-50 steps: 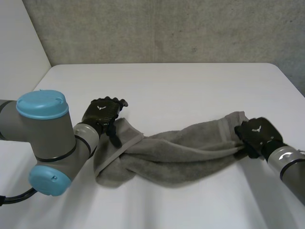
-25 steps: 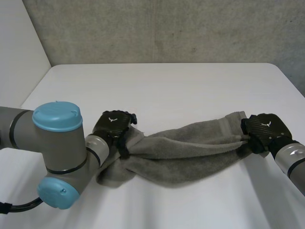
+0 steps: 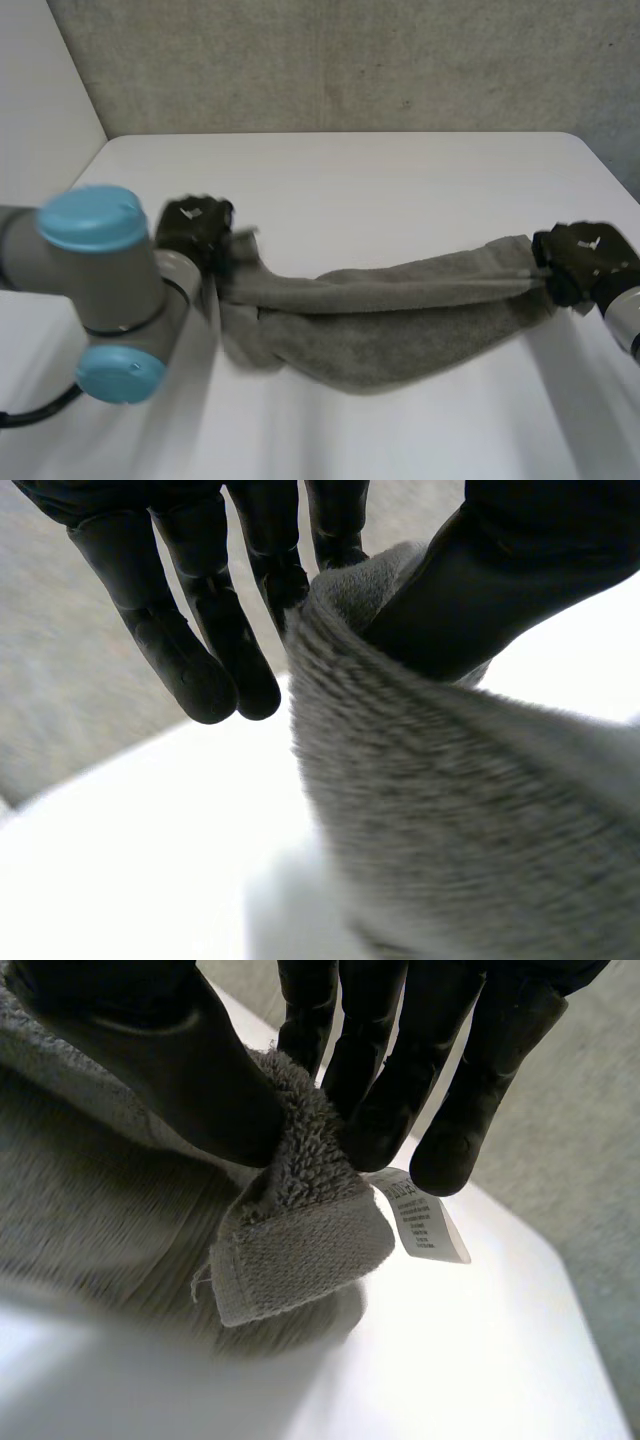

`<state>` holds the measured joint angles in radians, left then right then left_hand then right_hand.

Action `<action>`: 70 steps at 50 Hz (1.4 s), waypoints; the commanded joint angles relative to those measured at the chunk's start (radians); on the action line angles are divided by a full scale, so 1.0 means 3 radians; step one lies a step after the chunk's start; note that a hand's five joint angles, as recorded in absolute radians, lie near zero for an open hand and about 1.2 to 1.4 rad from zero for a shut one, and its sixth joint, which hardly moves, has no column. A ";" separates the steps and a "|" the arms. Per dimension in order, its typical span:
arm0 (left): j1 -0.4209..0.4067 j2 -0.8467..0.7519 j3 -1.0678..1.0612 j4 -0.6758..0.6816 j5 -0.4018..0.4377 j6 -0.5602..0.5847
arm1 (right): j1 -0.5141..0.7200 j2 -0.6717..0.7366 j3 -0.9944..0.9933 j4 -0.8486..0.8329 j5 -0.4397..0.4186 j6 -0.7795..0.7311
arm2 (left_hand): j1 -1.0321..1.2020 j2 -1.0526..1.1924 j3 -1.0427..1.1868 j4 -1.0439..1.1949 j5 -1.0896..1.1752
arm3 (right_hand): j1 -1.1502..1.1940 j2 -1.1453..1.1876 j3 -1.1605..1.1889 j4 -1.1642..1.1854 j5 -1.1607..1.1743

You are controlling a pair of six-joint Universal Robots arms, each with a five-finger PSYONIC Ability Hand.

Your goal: Fold the towel.

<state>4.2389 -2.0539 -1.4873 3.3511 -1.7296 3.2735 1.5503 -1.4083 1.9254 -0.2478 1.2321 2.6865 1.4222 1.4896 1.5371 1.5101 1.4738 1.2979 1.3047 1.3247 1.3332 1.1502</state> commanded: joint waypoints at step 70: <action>0.1337 0.0618 -0.1453 0.0846 0.2359 -0.0574 | 0.0632 0.0129 -0.0534 0.0556 0.0056 -0.0569 | -0.0086 -0.0311 -0.0470 -0.0380 -0.0840 | 0.0328 0.0305 0.0239 0.0210 0.0238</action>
<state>4.5759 -1.8764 -1.7633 3.5676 -1.0941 2.9558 1.7983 -1.3242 1.5973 -0.0281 1.3019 2.5341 1.4293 1.4898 1.5467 1.5141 1.4787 1.2994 1.3042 1.3308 1.3333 1.1504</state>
